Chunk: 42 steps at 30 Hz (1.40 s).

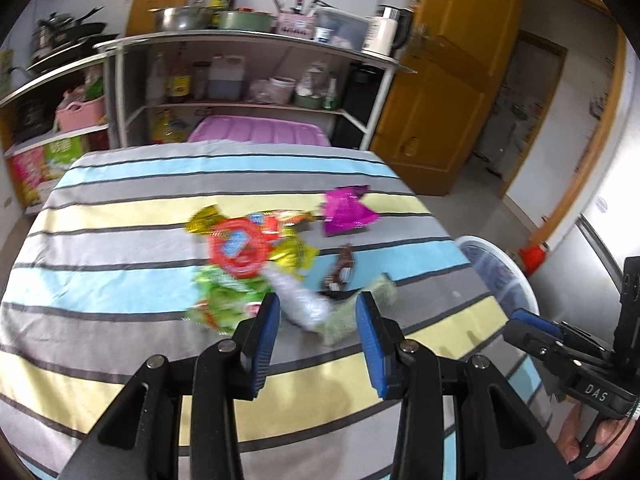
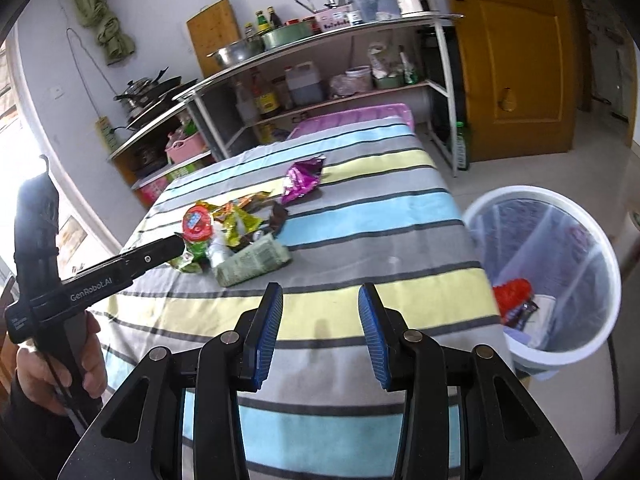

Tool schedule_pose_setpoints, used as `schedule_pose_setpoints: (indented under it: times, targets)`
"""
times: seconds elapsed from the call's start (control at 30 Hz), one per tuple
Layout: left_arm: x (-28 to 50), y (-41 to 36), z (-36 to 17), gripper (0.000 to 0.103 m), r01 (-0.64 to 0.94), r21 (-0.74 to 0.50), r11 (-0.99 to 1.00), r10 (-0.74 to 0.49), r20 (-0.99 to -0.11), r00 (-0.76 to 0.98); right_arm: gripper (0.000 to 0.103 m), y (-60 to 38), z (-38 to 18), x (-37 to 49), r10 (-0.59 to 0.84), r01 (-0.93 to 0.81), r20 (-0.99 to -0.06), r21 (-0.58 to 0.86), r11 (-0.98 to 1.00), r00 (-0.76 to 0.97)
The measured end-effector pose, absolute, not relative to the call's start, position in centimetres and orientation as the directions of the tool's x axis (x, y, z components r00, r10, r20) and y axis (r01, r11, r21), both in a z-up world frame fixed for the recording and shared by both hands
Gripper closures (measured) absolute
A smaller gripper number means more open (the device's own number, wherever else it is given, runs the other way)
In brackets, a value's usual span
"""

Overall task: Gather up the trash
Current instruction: 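Grasp the green snack bag with the left gripper while the right gripper grasps the pale green label wrapper, then lift the green snack bag with the left gripper while the right gripper lifts the label wrapper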

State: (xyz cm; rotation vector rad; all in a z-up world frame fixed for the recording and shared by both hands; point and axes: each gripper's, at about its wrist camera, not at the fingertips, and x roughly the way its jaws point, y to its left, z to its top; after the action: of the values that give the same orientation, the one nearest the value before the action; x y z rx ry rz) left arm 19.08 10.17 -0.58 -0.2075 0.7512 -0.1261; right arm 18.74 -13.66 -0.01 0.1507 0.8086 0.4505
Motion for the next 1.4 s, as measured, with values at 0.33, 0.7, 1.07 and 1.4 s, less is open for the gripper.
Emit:
schedule_pose_setpoints:
  times: [0.33, 0.7, 1.07, 1.4]
  targets:
    - [19.9, 13.6, -2.6, 0.044, -0.068, -0.224, 0.972, -0.108, -0.687, 0.719, 0.056, -11.4, -1.0, 20.0, 0.455, -0.352, -0.679, 0.297, 0.888, 0.576]
    - [22.5, 14.6, -4.4, 0.044, -0.103, -0.297, 0.949, -0.150, -0.716, 0.681, 0.055, -9.0, -1.9, 22.6, 0.460, -0.348, -0.690, 0.308, 0.885, 0.560]
    - [21.7, 14.0, -5.0, 0.069, -0.046, -0.291, 0.956, -0.188, -0.724, 0.664, 0.055, -6.4, -3.0, 25.5, 0.460, -0.341, -0.707, 0.318, 0.885, 0.537]
    - [20.3, 15.1, -4.6, 0.071, -0.044, -0.309, 0.950, -0.199, -0.705, 0.680, 0.057, -5.2, -4.6, 26.1, 0.440, -0.341, -0.754, 0.299, 0.891, 0.488]
